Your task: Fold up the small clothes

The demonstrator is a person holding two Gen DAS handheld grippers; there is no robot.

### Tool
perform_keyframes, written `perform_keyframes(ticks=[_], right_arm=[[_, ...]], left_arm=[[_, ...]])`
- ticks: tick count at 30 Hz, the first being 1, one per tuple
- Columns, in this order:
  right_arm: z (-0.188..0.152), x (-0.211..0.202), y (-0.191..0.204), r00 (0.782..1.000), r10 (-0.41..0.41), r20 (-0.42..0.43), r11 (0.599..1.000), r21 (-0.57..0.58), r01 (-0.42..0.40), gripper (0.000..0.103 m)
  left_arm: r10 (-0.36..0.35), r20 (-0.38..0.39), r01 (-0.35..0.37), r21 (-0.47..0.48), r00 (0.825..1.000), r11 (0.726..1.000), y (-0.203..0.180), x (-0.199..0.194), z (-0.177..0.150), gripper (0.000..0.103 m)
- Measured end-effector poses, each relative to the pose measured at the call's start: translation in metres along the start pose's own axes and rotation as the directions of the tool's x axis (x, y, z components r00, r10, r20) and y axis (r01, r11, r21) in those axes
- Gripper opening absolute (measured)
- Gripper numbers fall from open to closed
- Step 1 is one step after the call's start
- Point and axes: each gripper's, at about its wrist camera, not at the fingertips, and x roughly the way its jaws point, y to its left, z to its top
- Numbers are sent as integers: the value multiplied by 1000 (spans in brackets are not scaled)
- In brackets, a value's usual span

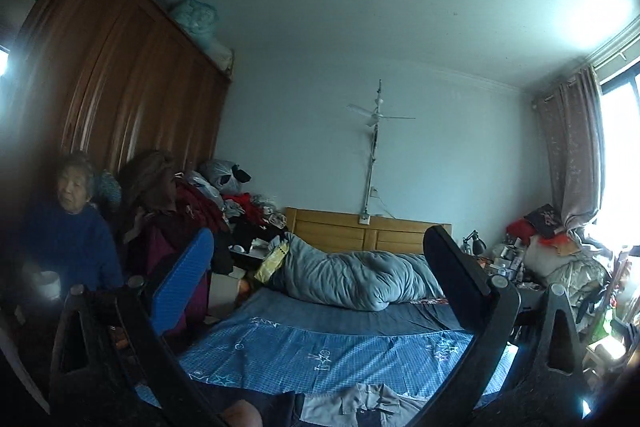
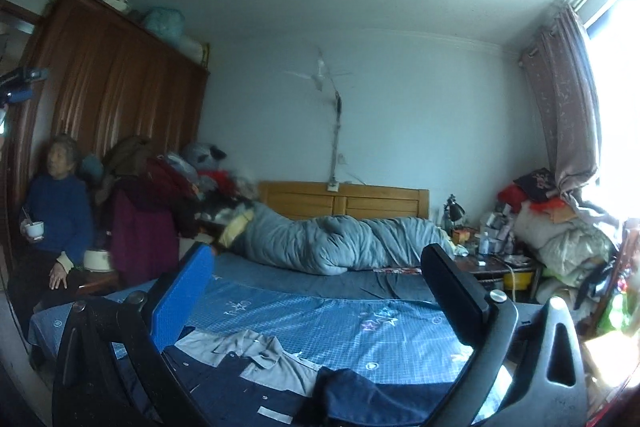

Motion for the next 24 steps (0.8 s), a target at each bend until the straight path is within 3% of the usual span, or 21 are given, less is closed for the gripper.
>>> perform_keyframes(ticks=[2, 4, 10, 13, 16, 18, 20, 22, 24], right_arm=[[-14, 18, 7, 993, 94, -71, 994, 67, -89, 103], [-41, 41, 19, 965, 178, -191, 981, 114, -159, 103], [-122, 51, 48, 895, 257, -364, 962, 181, -203, 103], [-160, 39, 44, 866, 251, -433, 962, 215, -171, 103], [-200, 37, 34, 824, 212, -526, 968, 228, -104, 103], [-222, 31, 21, 793, 173, -584, 972, 232, -41, 103], [-240, 24, 3, 761, 140, -633, 968, 249, 29, 103], [-259, 25, -12, 721, 94, -686, 970, 225, 88, 103], [-281, 34, -25, 666, 56, -744, 971, 197, 138, 103]], left_arm=[[-13, 7, 13, 29, 1000, 999, -4, -8, 6, 103], [-22, 22, 20, 91, 1000, 996, -10, -16, 13, 103], [-65, -82, 78, 167, 995, 983, -1, -9, 14, 103], [-126, -168, 148, 126, 978, 981, 9, 2, -19, 103], [-107, -283, 139, 95, 953, 986, 12, 24, -86, 103], [-108, -398, 149, 74, 911, 986, 6, 45, -148, 103], [-100, -529, 160, 68, 843, 985, -1, 67, -217, 103], [-92, -645, 172, 62, 759, 983, -11, 87, -285, 103], [-58, -757, 173, 73, 651, 982, -23, 104, -352, 103]])
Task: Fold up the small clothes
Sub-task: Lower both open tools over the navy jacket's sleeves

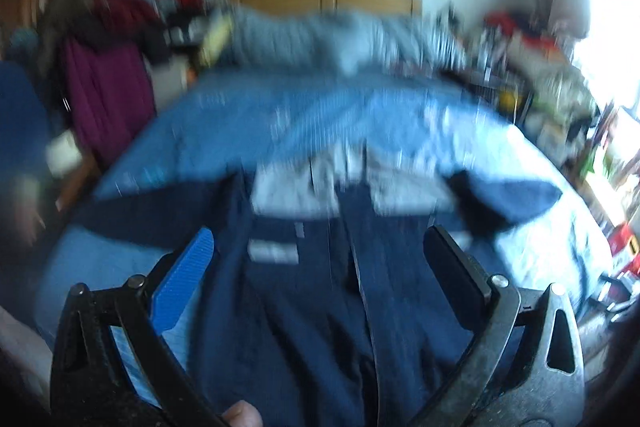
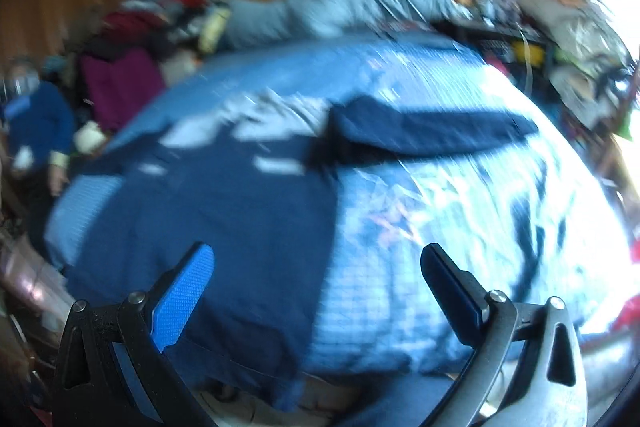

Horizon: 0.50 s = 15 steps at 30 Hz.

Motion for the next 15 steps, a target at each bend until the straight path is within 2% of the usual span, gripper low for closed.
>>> perform_keyframes(ticks=[2, 4, 6, 8, 9, 10, 11, 15], right_arm=[[-5, 20, -15, 998, -36, -54, 999, -7, 35, 103], [-9, 47, -29, 991, -76, -109, 997, -12, 76, 103], [-13, 77, -36, 982, -115, -147, 993, -20, 113, 103], [-19, 104, -39, 969, -184, -164, 983, -57, 177, 103], [-23, 114, -42, 961, -216, -171, 976, -80, 205, 103], [-28, 123, -44, 953, -237, -189, 970, -91, 223, 103], [-32, 130, -47, 948, -238, -213, 971, -90, 223, 103], [-40, 131, -58, 956, -209, -204, 978, -43, 205, 103]], left_arm=[[25, -117, -22, 21, 993, 1000, -9, 51, -29, 103], [40, -196, -35, 28, 980, 999, -16, 87, -54, 103], [94, -268, -89, 31, 959, 996, -15, 117, -81, 103], [100, -337, -112, -14, 936, 994, -13, 136, -104, 103], [90, -333, -110, -44, 939, 993, -10, 136, -111, 103], [93, -291, -113, -52, 952, 992, -10, 126, -116, 103], [103, -287, -121, -44, 952, 992, -12, 121, -121, 103], [103, -281, -124, -58, 954, 991, -14, 113, -129, 103]])
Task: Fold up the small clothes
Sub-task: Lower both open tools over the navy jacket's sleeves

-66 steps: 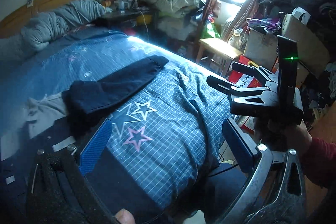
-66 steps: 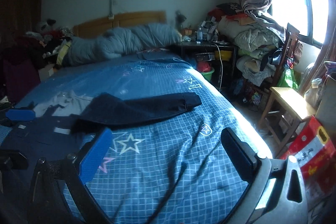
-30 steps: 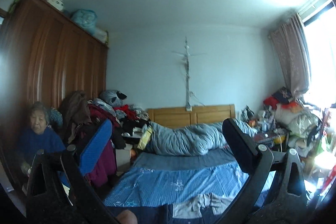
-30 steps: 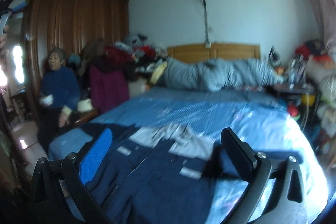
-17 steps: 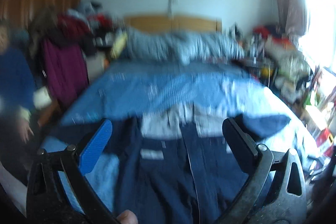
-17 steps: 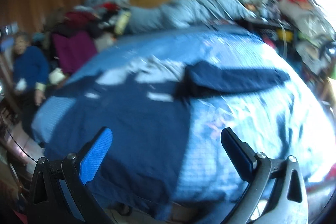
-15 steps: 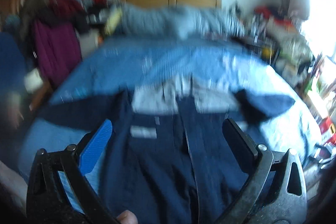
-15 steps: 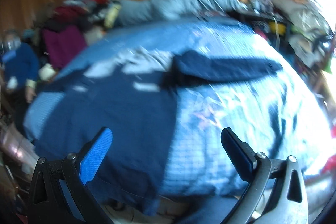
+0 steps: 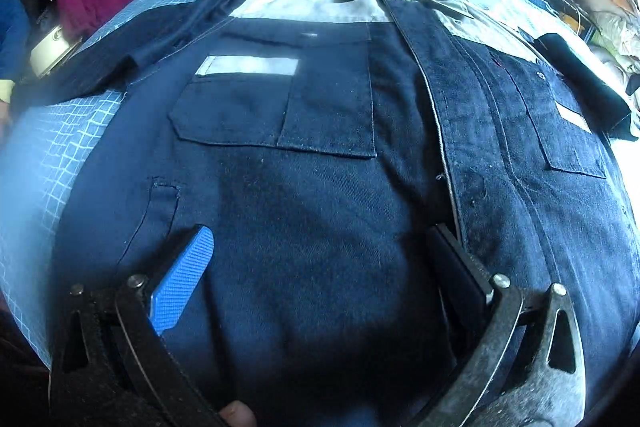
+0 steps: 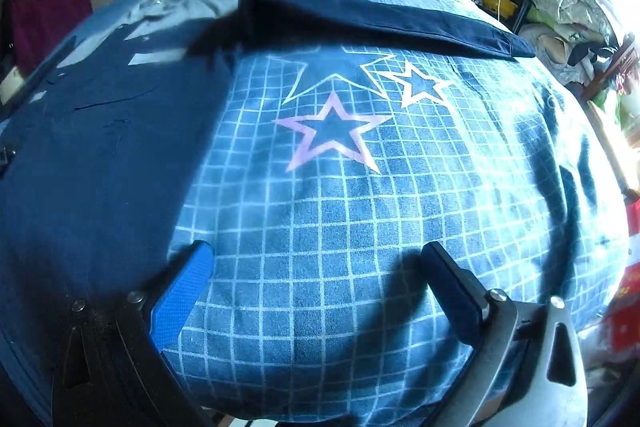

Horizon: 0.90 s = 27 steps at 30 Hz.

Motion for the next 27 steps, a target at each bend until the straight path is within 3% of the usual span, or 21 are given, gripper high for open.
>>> perform_keyframes(ticks=[6, 11, 14, 18, 20, 24, 27], right_arm=[[2, 3, -6, 999, 53, 0, 997, 52, -53, 103], [9, -5, -2, 996, 77, -38, 997, -5, -77, 103], [29, -24, -21, 994, 97, 48, 995, -7, -97, 103], [82, -31, -105, 972, 157, 173, 962, 197, -190, 103], [109, -17, -158, 970, 128, 208, 931, 313, -190, 103], [153, 34, -249, 979, 77, 190, 846, 507, -165, 99], [175, 65, -278, 982, 88, 170, 808, 565, -170, 95]], left_arm=[[-10, -10, 10, -12, 1000, 1000, 8, -2, -4, 103], [-13, -12, 12, -13, 1000, 1000, 5, -10, -6, 103], [-11, -19, 11, -13, 1000, 1000, 4, 0, 2, 103], [-8, -27, 8, -19, 1000, 1000, 6, -1, 3, 103], [-3, -27, 2, -28, 1000, 1000, 7, -2, 3, 103], [10, -33, -11, -49, 999, 999, 6, 3, 6, 103], [7, -42, -10, -68, 999, 998, 6, 3, 12, 103]])
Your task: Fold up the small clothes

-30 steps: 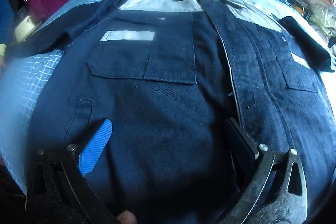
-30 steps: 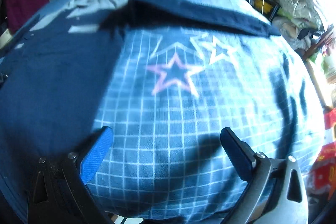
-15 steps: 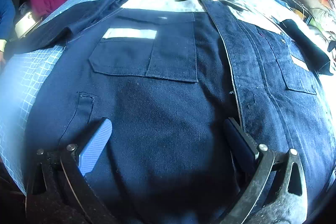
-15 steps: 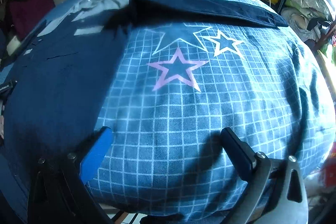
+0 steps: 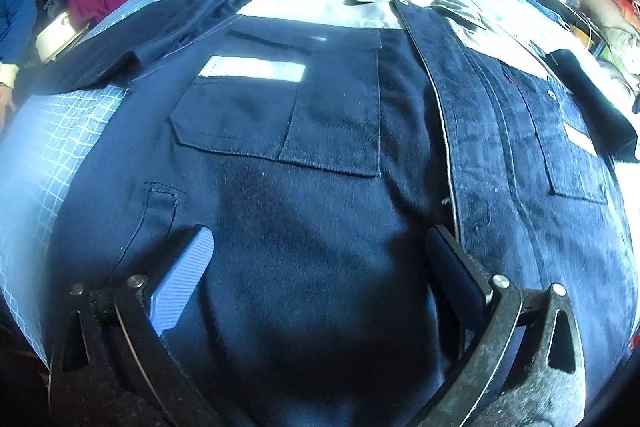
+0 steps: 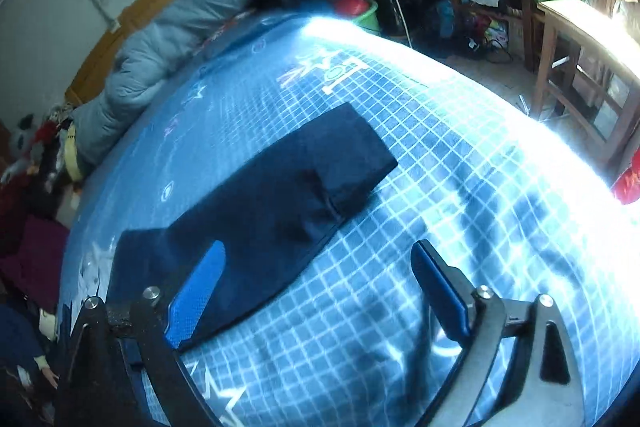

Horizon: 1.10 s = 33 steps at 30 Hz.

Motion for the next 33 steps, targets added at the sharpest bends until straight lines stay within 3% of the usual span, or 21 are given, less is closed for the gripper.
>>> perform_keyframes(ticks=[6, 11, 12, 13, 15, 17, 19, 22, 25, 27, 30, 32, 33], right_arm=[[22, 40, 7, 1000, 1, -11, 1000, 10, -1, 89], [20, 50, 13, 999, 22, -42, 1000, 3, -22, 45], [22, 43, 23, 999, 48, -27, 999, 0, -48, 28], [24, 32, 40, 997, 74, -6, 997, -19, -74, 21], [25, 1, 95, 986, 159, 42, 982, -113, -153, 16], [21, -31, 165, 963, 265, 57, 941, -231, -245, 14], [11, -56, 245, 920, 390, 33, 871, -339, -357, 12], [-26, -74, 370, 841, 537, -58, 730, -468, -498, 12], [-81, -64, 476, 768, 613, -184, 608, -511, -607, 12], [-124, -46, 533, 725, 632, -272, 555, -494, -669, 12], [-191, -19, 606, 672, 602, -431, 482, -475, -736, 11], [-220, -12, 625, 681, 550, -484, 469, -496, -731, 14], [-227, -16, 623, 691, 536, -486, 458, -519, -721, 21]], left_arm=[[-21, 4, 21, -45, 1000, 999, 12, -8, 1, 103], [-1, 62, 6, -74, 998, 997, 3, -11, 29, 103], [2, 86, 5, -86, 996, 996, 5, -17, 31, 103], [7, 115, 4, -99, 993, 995, 8, -25, 35, 103], [15, 182, 9, -129, 983, 992, 18, -44, 43, 103], [29, 255, 10, -152, 966, 988, 26, -63, 52, 103], [43, 329, 15, -171, 943, 985, 37, -84, 61, 103], [60, 408, 20, -189, 911, 982, 51, -108, 71, 103], [71, 452, 24, -200, 889, 980, 65, -122, 77, 103], [83, 449, 10, -200, 889, 980, 72, -123, 79, 103], [62, 409, 27, -208, 910, 978, 82, -113, 79, 103], [18, 379, 63, -202, 925, 977, 83, -102, 79, 103], [0, 372, 76, -190, 928, 979, 82, -96, 79, 103]])
